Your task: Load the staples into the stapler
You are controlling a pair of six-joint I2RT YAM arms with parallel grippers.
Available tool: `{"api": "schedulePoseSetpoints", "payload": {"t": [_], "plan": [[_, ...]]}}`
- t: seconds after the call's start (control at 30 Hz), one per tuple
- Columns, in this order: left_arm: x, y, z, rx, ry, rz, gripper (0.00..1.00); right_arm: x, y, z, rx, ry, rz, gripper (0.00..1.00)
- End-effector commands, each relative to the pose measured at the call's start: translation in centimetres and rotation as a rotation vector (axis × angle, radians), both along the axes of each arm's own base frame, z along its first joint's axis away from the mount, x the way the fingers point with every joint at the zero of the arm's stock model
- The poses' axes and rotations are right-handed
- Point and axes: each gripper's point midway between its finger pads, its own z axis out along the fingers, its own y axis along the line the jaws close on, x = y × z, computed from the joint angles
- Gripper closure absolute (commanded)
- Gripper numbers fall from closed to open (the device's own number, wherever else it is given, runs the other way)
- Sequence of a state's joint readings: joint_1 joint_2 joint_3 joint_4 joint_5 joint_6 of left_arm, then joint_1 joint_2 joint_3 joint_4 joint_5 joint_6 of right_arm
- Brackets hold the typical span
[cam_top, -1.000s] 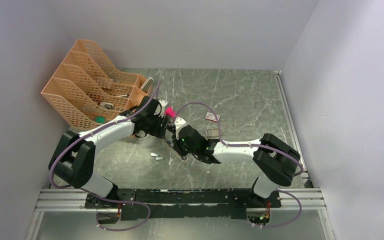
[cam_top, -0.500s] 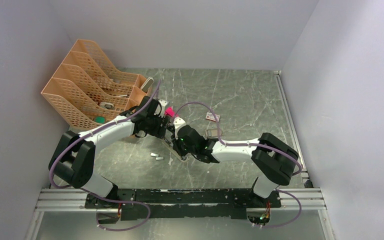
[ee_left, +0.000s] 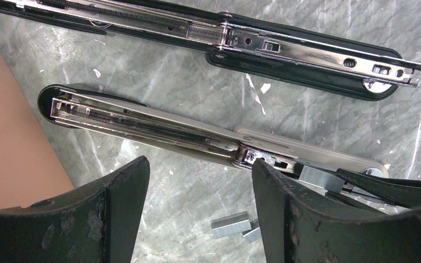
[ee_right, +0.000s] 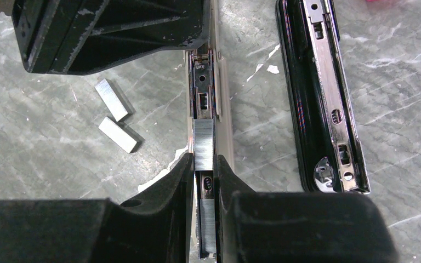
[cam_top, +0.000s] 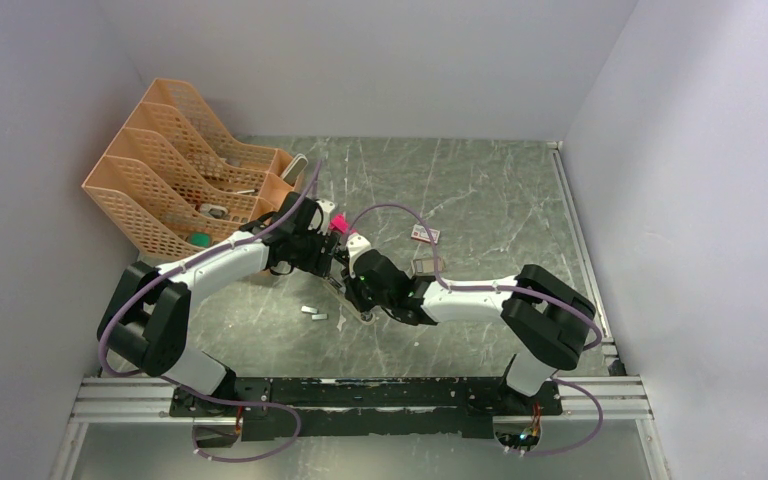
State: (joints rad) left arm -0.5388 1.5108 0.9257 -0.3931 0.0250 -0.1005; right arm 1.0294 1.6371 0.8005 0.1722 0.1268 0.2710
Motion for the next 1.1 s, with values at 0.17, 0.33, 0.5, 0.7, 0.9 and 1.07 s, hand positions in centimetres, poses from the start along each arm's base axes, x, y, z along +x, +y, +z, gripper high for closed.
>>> {"api": "schedulePoseSetpoints", "payload": {"t": [0.17, 0.33, 0.5, 0.7, 0.9, 1.07], "plan": [[0.3, 0.0, 0.7, 0.002, -0.039, -0.002, 0.27, -0.2, -0.9, -1.3, -0.061, 0.027, -0.020, 1.00], [0.2, 0.0, 0.7, 0.001, -0.038, -0.002, 0.27, -0.3, -0.8, -1.5, -0.076, 0.036, -0.007, 1.00], [0.2, 0.0, 0.7, 0.002, -0.039, -0.002, 0.27, -0.6, -1.1, -2.0, -0.103, 0.047, 0.007, 1.00], [0.2, 0.0, 0.7, 0.001, -0.039, -0.002, 0.27, -0.6, -1.3, -2.2, -0.124, 0.048, 0.023, 1.00], [0.2, 0.0, 0.7, 0.001, -0.039, -0.002, 0.27, -0.7, -1.0, -2.2, -0.115, 0.054, 0.030, 0.89], [0.3, 0.0, 0.8, 0.001, -0.041, -0.001, 0.27, -0.7, -0.9, -2.0, -0.107, 0.052, 0.033, 0.82]]}}
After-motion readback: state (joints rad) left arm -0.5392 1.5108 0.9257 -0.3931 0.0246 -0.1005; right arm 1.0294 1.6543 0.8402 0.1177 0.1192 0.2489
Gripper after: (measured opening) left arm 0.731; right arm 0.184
